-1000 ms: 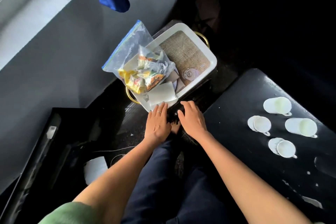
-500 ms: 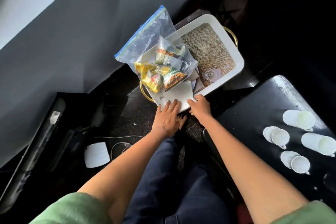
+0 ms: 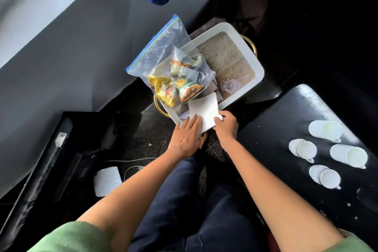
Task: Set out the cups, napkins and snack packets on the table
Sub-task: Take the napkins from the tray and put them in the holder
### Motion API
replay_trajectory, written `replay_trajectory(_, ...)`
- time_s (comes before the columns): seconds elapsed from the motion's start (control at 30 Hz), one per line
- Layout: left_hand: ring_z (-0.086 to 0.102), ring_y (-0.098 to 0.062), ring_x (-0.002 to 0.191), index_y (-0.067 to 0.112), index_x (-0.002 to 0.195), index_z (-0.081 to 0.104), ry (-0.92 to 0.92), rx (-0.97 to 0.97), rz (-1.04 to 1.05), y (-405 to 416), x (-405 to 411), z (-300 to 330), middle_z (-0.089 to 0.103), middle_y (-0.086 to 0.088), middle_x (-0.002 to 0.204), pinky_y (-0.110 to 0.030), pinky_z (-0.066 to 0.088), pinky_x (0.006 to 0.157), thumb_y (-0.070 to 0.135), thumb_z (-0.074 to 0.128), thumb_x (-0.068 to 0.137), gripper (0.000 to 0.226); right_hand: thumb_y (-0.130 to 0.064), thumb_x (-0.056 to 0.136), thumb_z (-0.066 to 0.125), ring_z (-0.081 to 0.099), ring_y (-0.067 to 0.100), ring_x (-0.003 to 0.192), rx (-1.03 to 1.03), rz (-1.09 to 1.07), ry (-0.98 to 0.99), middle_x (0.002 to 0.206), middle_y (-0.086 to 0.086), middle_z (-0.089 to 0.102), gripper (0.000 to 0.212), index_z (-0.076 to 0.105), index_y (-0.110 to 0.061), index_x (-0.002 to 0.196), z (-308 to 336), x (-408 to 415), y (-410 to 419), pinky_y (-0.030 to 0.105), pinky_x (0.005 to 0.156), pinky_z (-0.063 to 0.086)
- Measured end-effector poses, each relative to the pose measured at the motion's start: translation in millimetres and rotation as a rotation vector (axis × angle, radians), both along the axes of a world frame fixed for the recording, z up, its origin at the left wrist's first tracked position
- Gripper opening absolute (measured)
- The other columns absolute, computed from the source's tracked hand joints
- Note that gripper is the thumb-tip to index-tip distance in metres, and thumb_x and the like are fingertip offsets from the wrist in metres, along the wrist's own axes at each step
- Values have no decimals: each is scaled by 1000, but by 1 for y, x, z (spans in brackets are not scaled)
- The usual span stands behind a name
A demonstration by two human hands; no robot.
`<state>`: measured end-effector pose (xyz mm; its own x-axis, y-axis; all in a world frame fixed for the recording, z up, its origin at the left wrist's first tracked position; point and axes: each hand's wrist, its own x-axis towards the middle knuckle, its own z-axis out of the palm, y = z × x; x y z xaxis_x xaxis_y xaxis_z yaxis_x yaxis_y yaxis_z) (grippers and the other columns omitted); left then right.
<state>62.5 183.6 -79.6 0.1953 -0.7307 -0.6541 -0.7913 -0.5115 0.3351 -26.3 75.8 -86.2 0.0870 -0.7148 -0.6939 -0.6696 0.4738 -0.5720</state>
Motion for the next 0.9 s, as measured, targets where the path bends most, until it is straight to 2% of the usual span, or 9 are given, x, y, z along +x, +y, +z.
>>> replay_trajectory(0.17,25,-25,143,11,149,23,43,-181,155,-2,-14,19,26,-9,156,-36,19,118,41,48,91,70,-1,81,54,64,12,71,-30,-189,-84,98,11,69,26,68,-8,102,27,-37,5,32,65,60)
replay_trajectory(0.23,26,-26,143,10,148,24,144,-179,317,-4,-21,31,27,-10,156,-37,21,116,42,50,81,79,-2,81,56,65,10,72,-29,-293,-139,93,7,68,24,68,-9,101,40,-55,7,20,56,56)
replay_trajectory(0.33,26,-24,141,10,148,22,340,-130,566,-12,-36,51,24,-10,156,-37,24,114,34,47,70,86,-2,83,57,66,13,77,-35,-441,-228,91,6,67,22,67,-9,101,62,-83,6,19,58,55)
replay_trajectory(0.43,49,-20,107,-1,138,34,640,-81,968,-26,-57,71,42,-24,141,-41,42,92,17,49,76,66,-1,85,58,67,14,78,-30,-548,-312,88,5,67,22,66,-7,105,82,-107,7,19,60,57)
replay_trajectory(0.5,53,-21,98,-2,124,48,855,-2,1150,-34,-73,86,54,-22,125,-38,42,89,16,47,85,43,0,85,59,67,15,81,-32,-603,-376,88,4,67,25,64,-4,109,98,-123,8,19,61,58)
replay_trajectory(0.57,57,-19,95,11,111,58,1057,53,1178,-40,-88,100,61,-11,116,-33,41,92,26,44,92,29,0,85,60,67,14,82,-44,-644,-434,88,4,68,25,63,-5,109,113,-138,10,20,62,58)
replay_trajectory(0.67,60,-19,99,14,123,56,1221,72,1097,-51,-110,114,66,-5,112,-33,43,94,38,50,91,40,-1,86,60,68,19,88,-65,-690,-513,93,8,69,24,63,-5,110,136,-165,12,24,67,59)
replay_trajectory(0.83,72,-22,92,9,118,62,1233,84,969,-80,-143,142,74,-10,105,-30,58,70,21,62,88,33,-3,87,61,69,20,88,-97,-760,-641,96,11,69,26,61,1,113,166,-208,14,31,75,56)
replay_trajectory(0.9,71,-28,94,8,115,64,1211,63,893,-90,-152,152,73,-14,107,-35,59,72,18,65,86,31,-4,87,62,69,22,90,-109,-776,-671,101,14,69,25,62,0,112,178,-224,17,31,74,57)
